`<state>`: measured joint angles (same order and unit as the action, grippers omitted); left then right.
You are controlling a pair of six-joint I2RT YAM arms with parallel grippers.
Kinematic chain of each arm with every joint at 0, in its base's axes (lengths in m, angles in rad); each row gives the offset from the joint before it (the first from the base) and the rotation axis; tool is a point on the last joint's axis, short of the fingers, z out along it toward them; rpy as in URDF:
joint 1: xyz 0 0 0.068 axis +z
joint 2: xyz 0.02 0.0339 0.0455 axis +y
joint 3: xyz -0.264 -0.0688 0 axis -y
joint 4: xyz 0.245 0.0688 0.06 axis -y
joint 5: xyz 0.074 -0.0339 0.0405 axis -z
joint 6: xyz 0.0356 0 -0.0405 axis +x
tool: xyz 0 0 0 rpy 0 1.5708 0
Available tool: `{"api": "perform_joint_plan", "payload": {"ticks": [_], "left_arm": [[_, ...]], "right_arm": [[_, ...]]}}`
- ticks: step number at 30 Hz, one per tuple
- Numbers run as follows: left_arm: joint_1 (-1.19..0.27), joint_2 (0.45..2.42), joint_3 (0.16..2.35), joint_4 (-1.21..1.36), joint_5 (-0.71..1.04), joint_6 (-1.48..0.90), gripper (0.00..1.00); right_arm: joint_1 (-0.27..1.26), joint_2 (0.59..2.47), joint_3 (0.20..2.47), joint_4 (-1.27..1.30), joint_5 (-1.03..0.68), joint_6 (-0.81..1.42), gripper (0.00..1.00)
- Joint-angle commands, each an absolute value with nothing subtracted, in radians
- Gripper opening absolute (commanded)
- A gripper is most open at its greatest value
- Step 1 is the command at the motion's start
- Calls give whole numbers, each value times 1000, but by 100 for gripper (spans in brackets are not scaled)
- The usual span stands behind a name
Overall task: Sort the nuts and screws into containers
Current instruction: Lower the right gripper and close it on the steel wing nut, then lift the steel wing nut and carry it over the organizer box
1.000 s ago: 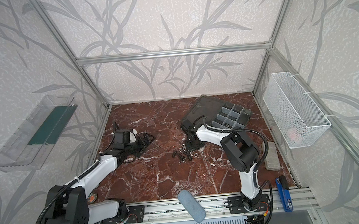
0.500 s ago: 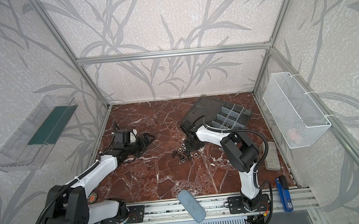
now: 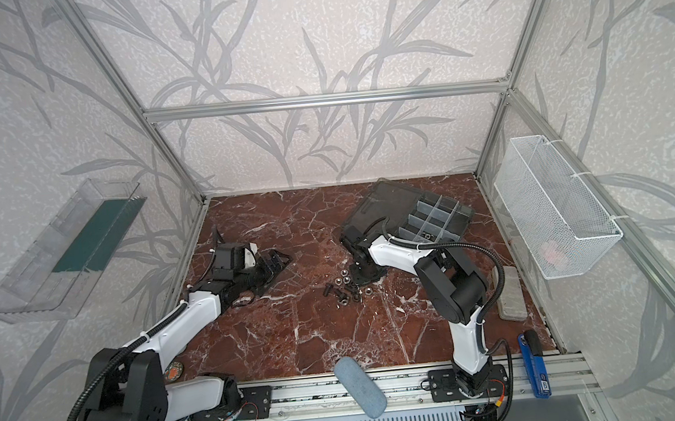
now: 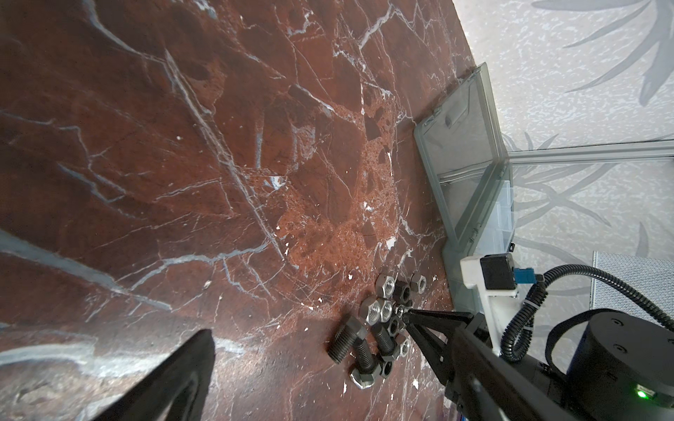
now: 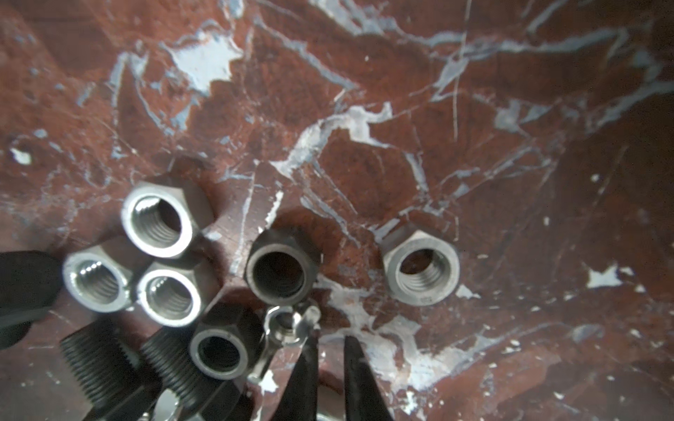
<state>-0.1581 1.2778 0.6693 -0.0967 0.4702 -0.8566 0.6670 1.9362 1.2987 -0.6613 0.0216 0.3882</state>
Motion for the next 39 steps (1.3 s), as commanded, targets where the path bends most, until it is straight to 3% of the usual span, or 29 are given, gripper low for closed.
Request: {"api": "perform_joint_plan", "payload": {"ticks": [1, 21, 39], "left_arm": [[-161, 1261, 660, -94, 472, -848, 100], [-161, 1273, 660, -90, 477, -842, 100], [-159, 1280, 670, -108, 472, -825, 99]], "right_arm": [[670, 1925, 1314, -697, 40, 379, 20], [669, 1883, 1341, -657, -22, 435, 28], [669, 1975, 1350, -621, -20, 490, 28]]}}
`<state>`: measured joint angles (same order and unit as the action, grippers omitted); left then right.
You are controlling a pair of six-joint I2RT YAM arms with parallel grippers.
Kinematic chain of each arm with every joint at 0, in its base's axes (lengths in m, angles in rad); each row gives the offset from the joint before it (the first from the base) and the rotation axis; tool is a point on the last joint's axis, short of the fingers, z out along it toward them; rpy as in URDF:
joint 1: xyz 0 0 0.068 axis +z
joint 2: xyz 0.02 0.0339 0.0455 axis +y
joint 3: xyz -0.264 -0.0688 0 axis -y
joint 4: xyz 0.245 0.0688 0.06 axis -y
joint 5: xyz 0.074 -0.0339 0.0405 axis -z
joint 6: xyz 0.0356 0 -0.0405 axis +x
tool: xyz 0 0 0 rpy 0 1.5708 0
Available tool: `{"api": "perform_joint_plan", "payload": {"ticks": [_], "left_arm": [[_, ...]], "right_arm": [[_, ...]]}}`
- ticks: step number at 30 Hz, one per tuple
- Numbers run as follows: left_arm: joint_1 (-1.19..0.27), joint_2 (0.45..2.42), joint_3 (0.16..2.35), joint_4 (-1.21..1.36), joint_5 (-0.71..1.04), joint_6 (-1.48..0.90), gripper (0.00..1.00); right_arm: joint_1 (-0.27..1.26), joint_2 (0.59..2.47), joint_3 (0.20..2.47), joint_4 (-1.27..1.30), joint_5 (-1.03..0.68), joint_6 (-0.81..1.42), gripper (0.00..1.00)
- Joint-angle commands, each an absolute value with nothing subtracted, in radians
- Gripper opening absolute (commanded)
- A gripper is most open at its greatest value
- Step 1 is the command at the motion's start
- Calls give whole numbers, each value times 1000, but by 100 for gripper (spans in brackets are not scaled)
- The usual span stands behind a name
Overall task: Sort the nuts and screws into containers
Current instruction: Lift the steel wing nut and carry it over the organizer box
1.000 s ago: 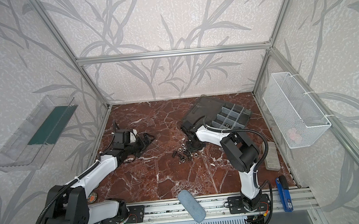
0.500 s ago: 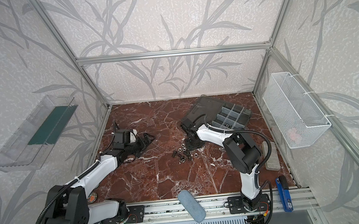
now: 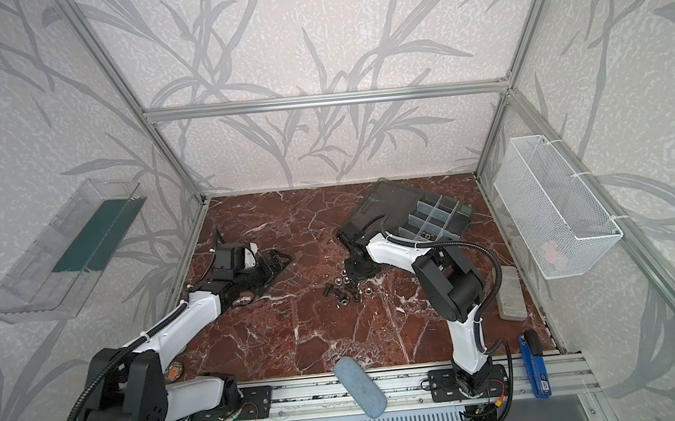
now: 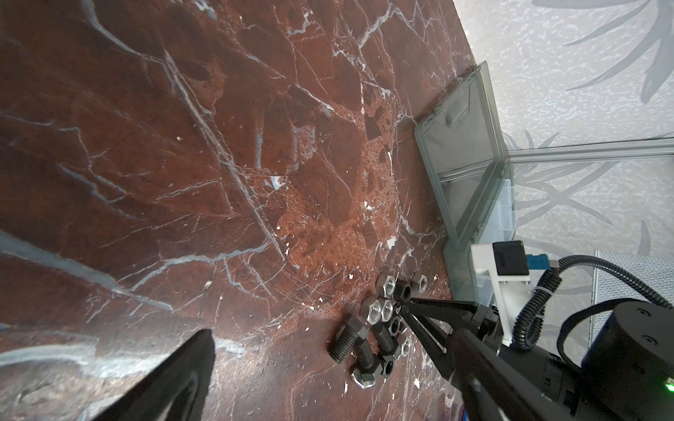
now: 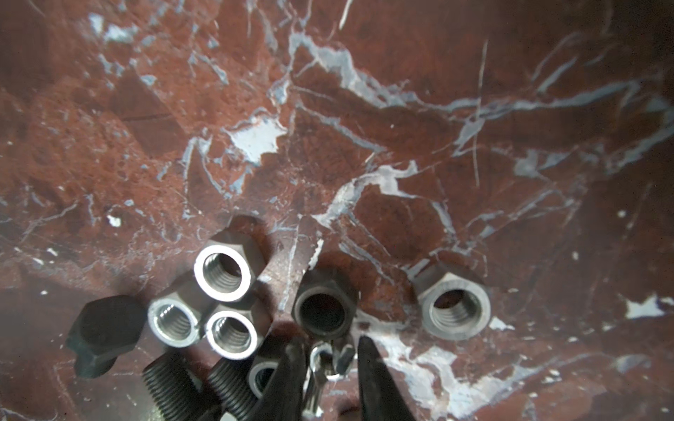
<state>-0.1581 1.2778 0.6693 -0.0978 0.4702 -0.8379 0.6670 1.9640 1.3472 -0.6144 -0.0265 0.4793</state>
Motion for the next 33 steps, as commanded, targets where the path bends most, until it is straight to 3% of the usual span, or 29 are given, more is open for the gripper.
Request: {"api": "perform_joint_plan", "payload": {"ticks": [1, 10, 22, 26, 33], "left_arm": [[-159, 1280, 670, -109, 472, -825, 99], [-159, 1277, 667, -109, 471, -827, 100], [-158, 1274, 668, -111, 469, -824, 100], [-158, 1275, 667, -110, 468, -824, 99], [-158, 1270, 670, -111, 471, -825, 100]], "right_arm": [[669, 1975, 1346, -620, -21, 489, 28], [669, 1999, 1342, -631, -17, 470, 27], [669, 2030, 1334, -633, 6, 460, 9], [669, 1999, 1322, -623, 11, 449, 0], [639, 1855, 1384, -699, -3, 347, 0]]}}
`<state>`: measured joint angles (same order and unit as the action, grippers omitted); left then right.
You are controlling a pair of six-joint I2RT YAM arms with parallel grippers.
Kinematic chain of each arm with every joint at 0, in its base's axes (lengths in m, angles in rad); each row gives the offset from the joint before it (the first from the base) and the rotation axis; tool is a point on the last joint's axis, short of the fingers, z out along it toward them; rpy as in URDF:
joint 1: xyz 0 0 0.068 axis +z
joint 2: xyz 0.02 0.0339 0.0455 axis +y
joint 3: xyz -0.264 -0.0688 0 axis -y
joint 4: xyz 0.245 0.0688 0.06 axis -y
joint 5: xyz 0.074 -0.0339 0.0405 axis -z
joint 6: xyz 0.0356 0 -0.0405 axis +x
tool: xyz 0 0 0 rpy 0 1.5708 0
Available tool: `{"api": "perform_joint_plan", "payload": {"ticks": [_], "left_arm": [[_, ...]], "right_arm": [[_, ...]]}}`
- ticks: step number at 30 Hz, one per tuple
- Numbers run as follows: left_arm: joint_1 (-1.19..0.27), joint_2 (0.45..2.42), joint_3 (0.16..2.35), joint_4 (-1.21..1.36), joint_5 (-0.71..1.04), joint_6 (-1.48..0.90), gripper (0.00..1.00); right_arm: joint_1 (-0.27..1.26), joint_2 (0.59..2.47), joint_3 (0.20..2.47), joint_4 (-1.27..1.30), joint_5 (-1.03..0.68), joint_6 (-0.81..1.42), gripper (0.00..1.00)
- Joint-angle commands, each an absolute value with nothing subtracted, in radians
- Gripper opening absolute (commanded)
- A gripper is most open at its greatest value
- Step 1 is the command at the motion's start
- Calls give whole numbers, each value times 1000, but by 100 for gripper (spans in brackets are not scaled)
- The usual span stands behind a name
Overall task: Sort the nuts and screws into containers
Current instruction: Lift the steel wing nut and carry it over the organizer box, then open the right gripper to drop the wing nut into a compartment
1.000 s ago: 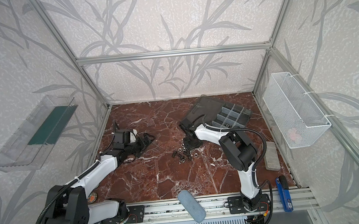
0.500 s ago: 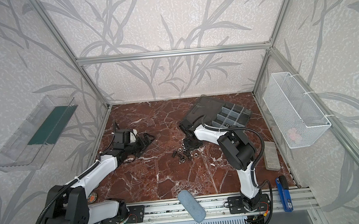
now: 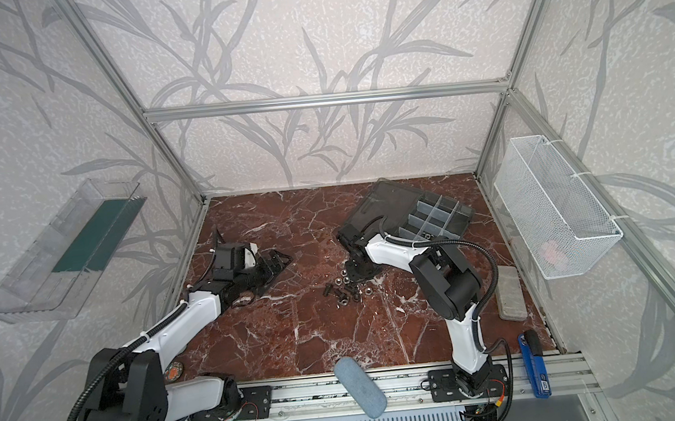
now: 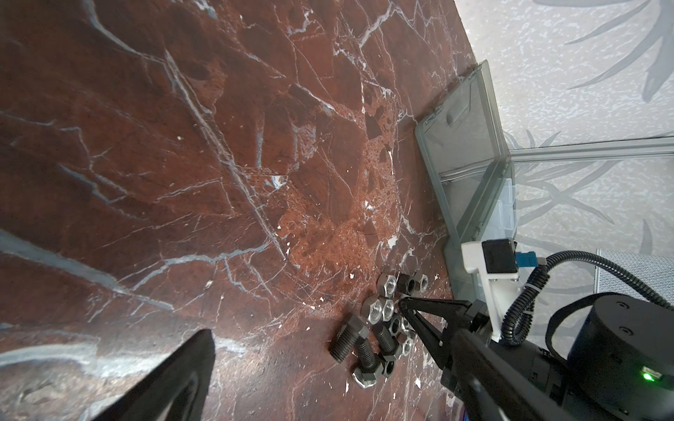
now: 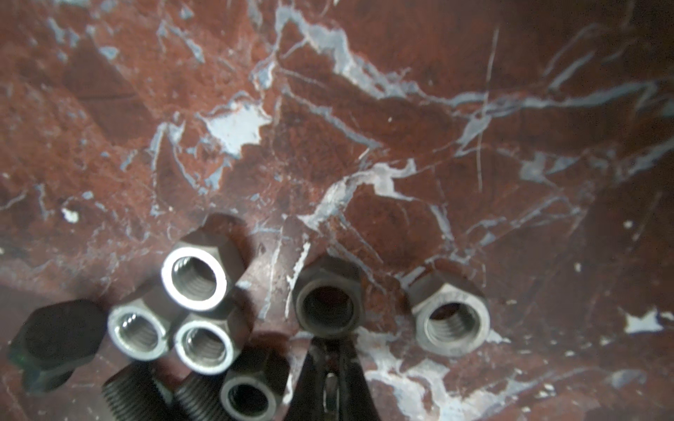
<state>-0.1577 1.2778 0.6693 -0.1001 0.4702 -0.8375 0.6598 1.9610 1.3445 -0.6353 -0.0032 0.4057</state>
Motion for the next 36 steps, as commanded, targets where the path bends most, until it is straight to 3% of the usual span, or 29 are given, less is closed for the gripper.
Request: {"api": "perform_joint_plan", "payload": {"ticks": [1, 7, 17, 36], "left_arm": [[-158, 1270, 670, -111, 471, -825, 99], [-158, 1266, 670, -112, 472, -827, 100], [-158, 1259, 667, -113, 472, -830, 99], [-158, 1249, 670, -121, 466, -831, 99]], "right_arm": [[624, 1833, 1392, -713, -3, 335, 0], [439, 1718, 1408, -739, -2, 273, 0], [131, 1733, 1418, -628, 77, 248, 0], [43, 1927, 1492, -592, 126, 250, 0]]}}
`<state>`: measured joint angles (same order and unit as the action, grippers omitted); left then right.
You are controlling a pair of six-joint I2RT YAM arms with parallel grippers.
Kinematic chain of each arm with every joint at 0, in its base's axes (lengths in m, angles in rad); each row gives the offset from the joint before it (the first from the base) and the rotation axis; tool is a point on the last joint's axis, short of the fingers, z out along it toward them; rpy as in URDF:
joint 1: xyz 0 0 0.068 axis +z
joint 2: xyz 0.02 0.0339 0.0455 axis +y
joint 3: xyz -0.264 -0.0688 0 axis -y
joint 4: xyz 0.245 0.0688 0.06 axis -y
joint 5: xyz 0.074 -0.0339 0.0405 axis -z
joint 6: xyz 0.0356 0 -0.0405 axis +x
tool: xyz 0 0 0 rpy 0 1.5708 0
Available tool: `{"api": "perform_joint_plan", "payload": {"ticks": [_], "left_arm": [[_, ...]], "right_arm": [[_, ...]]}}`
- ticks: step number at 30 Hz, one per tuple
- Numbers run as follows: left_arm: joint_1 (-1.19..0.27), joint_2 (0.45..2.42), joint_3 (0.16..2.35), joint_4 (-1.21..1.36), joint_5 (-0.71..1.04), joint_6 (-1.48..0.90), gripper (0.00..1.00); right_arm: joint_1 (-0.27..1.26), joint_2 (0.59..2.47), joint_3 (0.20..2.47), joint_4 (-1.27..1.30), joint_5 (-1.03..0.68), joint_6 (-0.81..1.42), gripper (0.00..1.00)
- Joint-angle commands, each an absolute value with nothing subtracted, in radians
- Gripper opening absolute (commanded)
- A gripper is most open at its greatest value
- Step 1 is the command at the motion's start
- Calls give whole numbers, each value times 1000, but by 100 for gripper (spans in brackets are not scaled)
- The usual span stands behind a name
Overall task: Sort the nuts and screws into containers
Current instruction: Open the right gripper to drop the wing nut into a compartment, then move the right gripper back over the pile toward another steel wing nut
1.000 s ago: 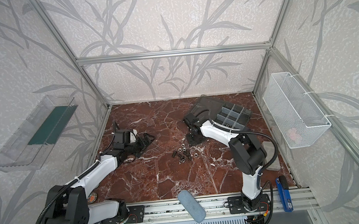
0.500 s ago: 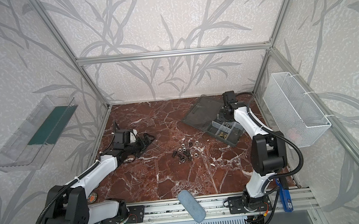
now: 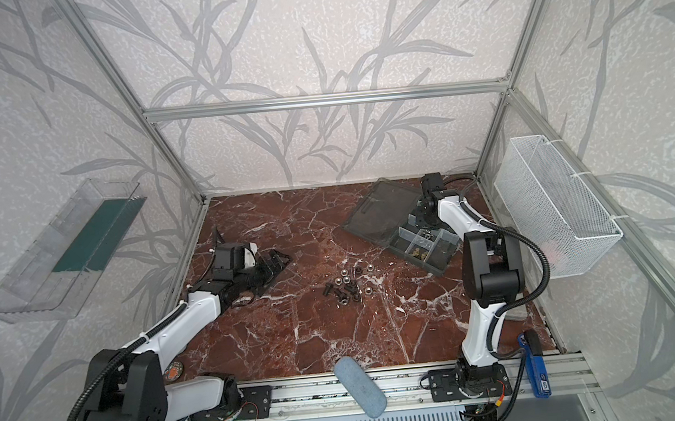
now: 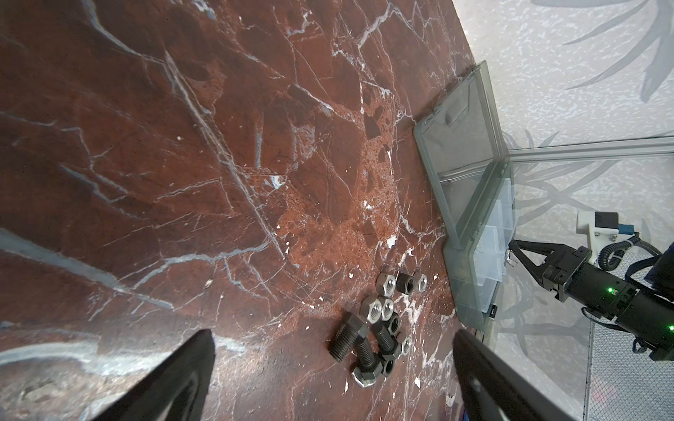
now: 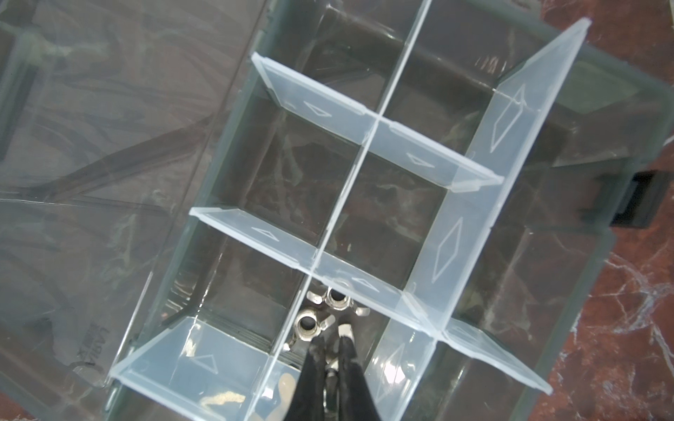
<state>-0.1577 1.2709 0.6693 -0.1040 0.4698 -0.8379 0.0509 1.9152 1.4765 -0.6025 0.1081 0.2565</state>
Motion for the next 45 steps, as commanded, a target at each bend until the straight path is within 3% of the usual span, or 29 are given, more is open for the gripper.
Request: {"api": "perform_joint_plan", "payload": {"ticks": [1, 9, 11, 16, 19, 31, 45], "left_arm": [[-157, 1250, 670, -121, 466, -831, 99], [-158, 1258, 669, -117, 468, -831, 99], [-158, 1259, 670, -115, 469, -831, 100], [-158, 1258, 672, -115, 472, -833, 99], [-158, 1258, 676, -117, 471, -833, 100], [-158, 1257, 684, -119, 477, -837, 100], [-158, 1289, 675, -76, 504, -856, 99]], "right_arm": [[41, 1928, 1489, -592, 128, 249, 0], [37, 1963, 1496, -608, 131, 235, 0], [37, 1969, 1498, -608, 129, 232, 4], [37, 1980, 1524, -653, 117, 224, 38], [37, 1952, 1528, -675, 110, 220, 47], [105, 1612, 1402, -760, -252, 148, 53], [484, 1345, 1056, -624, -218, 285, 57]]}}
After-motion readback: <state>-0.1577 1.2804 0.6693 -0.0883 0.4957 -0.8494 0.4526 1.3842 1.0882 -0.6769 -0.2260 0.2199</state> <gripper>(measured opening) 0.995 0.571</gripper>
